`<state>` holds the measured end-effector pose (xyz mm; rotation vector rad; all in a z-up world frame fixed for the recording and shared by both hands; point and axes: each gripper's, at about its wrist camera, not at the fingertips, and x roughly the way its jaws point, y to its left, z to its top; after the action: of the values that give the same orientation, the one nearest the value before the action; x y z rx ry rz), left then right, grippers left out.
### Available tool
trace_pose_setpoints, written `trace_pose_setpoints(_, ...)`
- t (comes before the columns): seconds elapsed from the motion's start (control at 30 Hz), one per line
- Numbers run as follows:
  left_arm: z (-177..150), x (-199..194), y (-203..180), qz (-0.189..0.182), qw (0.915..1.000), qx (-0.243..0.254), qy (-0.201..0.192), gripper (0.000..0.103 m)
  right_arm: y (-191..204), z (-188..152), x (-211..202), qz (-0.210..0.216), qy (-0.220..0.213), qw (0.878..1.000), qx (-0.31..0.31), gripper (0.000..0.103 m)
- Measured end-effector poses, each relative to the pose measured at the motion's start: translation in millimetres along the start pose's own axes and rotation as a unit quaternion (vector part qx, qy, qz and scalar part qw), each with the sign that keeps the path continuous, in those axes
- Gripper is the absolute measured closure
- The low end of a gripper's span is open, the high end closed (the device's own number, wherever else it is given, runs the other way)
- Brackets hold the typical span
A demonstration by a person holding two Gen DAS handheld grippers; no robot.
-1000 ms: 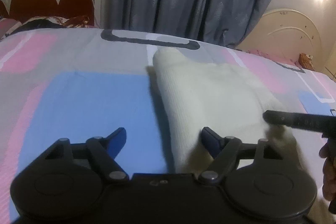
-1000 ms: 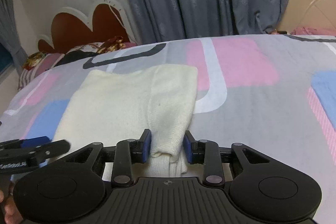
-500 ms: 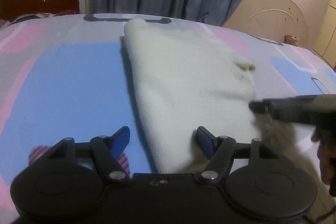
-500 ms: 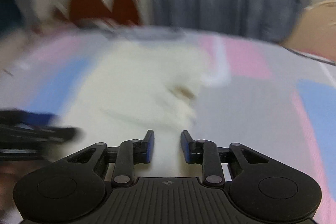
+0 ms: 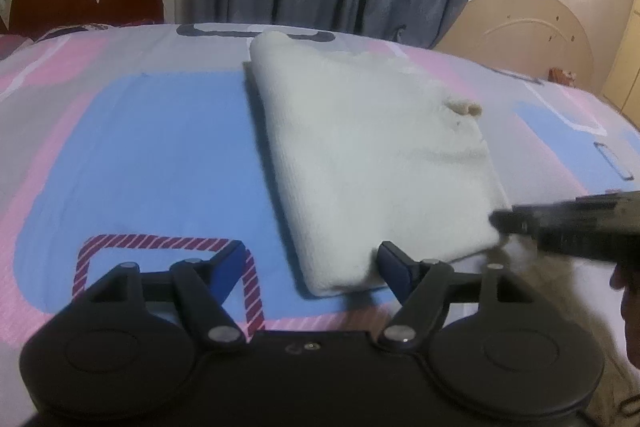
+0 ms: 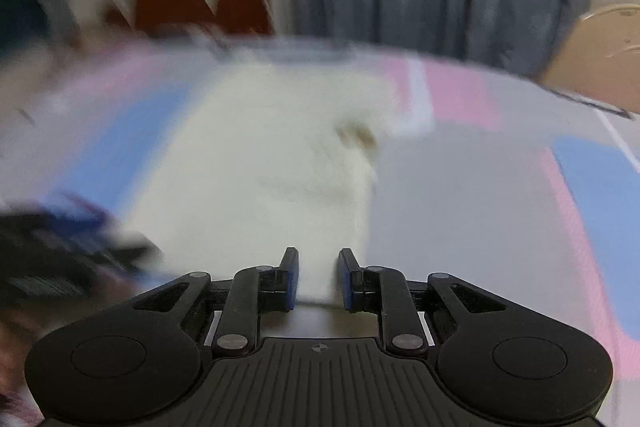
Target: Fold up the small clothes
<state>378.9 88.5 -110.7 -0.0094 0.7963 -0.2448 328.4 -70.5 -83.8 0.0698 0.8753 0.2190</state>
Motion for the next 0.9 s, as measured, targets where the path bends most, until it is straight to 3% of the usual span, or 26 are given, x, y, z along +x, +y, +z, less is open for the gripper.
trace_pose_setpoints(0.23, 0.4, -6.6, -4.7, 0.014, 0.9999, 0.003, 0.007, 0.032, -1.6, 6.9, 1.1, 0.0, 0.008, 1.0, 0.004, 0.083)
trace_pose_setpoints(0.47, -8.7, -39.7, -20.8, 0.018, 0.9998, 0.008, -0.004, 0.032, -9.8, -1.0, -58.4, 0.014, -0.043, 0.998, 0.032, 0.083)
trace_pose_setpoints(0.67, -18.2, -96.1, -45.1, 0.014, 0.9989, 0.005, -0.044, 0.031, -15.1, -7.7, -117.6, 0.033, -0.084, 0.995, 0.037, 0.083)
trace_pose_setpoints(0.9, -52.4, -189.5, -76.0, 0.021, 0.9952, 0.015, -0.094, 0.025, -5.8, -46.4, -202.1, 0.05, -0.119, 0.991, -0.017, 0.082)
